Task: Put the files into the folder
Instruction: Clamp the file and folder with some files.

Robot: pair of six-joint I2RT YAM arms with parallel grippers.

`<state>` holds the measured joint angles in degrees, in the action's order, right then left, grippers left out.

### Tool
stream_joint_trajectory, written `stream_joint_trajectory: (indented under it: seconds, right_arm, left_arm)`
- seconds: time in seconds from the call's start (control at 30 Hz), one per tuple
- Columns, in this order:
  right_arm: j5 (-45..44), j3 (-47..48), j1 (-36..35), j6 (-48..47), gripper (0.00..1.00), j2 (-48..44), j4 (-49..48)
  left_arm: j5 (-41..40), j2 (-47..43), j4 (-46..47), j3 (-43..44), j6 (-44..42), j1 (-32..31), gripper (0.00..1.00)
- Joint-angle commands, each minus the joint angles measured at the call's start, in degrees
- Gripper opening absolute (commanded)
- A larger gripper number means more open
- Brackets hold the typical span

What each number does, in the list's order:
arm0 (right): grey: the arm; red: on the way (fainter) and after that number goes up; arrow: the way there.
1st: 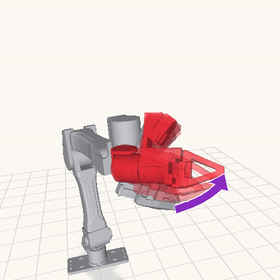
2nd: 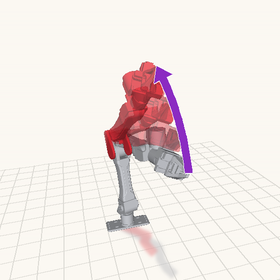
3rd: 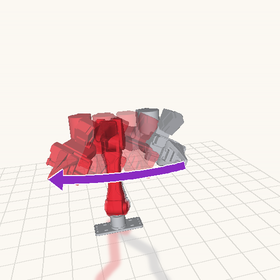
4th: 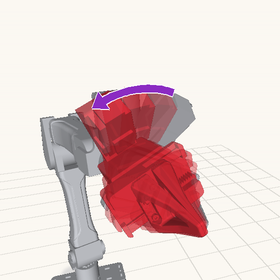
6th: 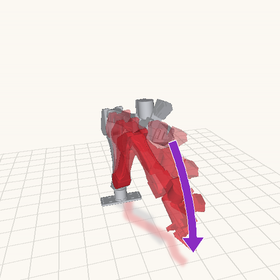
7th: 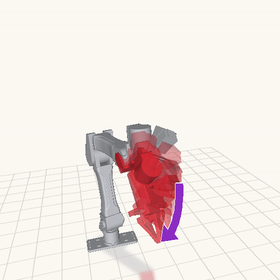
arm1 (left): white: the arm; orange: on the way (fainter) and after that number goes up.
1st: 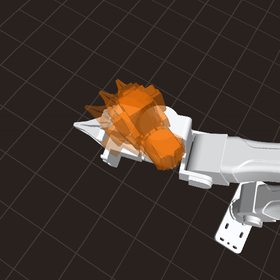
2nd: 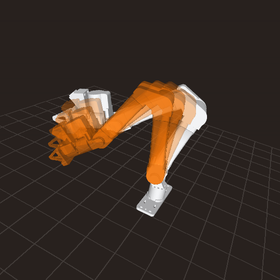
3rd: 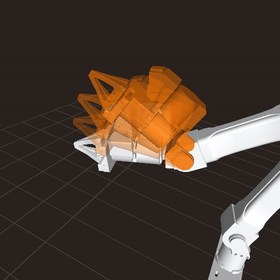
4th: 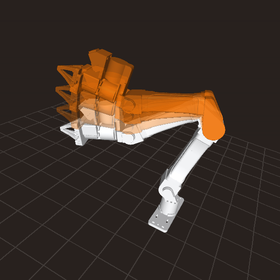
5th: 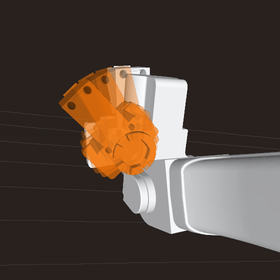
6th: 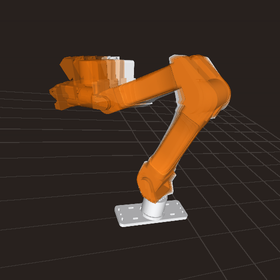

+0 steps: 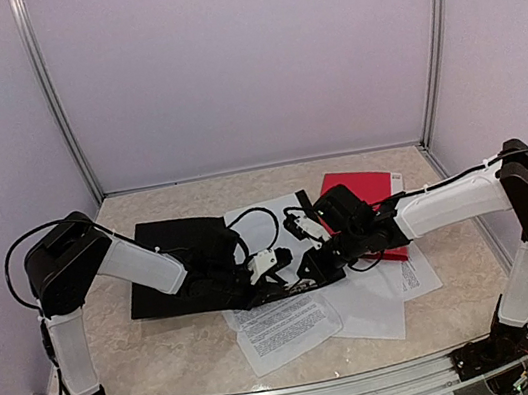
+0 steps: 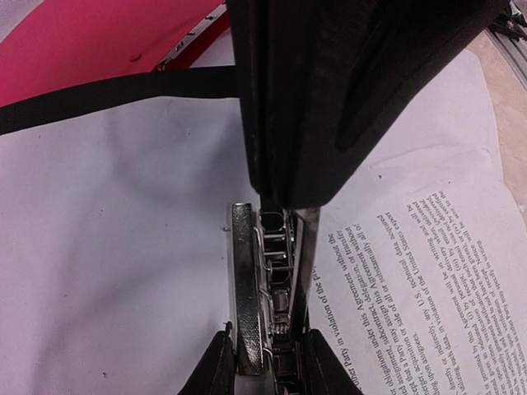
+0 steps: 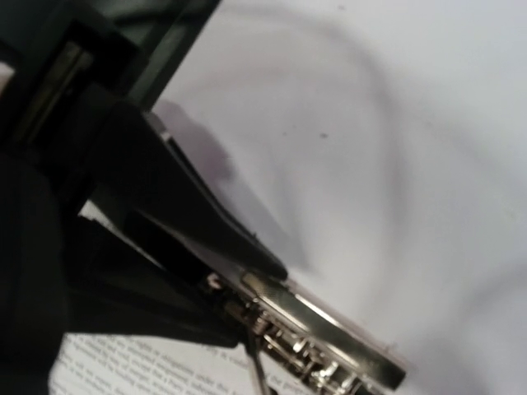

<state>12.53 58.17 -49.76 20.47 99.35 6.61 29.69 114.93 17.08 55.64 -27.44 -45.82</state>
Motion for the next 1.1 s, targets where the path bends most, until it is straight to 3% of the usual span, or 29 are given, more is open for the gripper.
stream_joint_trajectory:
  seconds: [0.0,1.07]
  right_arm:
    - [-1.31,-0.31,0.36,-0.43,0.01,0.75,1.85]
    - [2.33,-7.53,7.32,-2.62,0.0,9.29,-5.68]
  left_arm:
    - [0.77,1.69,0.13,-0.82,0.07,-0.32,0.23]
    - [-0.1,1.2,-0.77,-2.02,-0.18,-0.06,0.23]
